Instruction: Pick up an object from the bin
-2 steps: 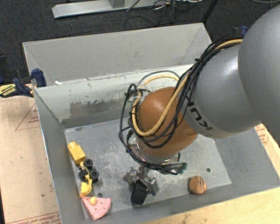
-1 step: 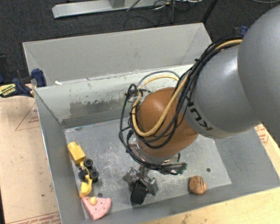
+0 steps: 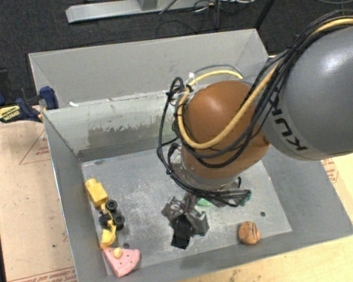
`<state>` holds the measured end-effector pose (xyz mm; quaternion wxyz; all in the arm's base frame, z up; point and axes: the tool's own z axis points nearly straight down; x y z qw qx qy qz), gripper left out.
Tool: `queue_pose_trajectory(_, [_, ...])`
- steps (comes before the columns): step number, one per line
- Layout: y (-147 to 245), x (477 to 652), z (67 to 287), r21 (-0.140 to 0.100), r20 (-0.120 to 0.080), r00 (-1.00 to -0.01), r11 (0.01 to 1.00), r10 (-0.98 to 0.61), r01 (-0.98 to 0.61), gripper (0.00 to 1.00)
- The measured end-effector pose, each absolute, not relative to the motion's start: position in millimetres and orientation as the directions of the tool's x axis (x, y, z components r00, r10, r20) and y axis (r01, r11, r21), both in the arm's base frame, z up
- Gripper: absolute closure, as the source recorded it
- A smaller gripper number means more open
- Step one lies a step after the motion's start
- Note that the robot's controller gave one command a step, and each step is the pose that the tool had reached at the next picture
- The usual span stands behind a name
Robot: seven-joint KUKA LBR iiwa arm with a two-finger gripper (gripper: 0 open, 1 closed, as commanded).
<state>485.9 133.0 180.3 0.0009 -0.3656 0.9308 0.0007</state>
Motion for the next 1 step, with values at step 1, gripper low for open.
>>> queue_pose_trajectory(1, [132.9,485.9,180.3,0.001,-0.002,-0.733,0.733,-0.68,-0.68,1.0])
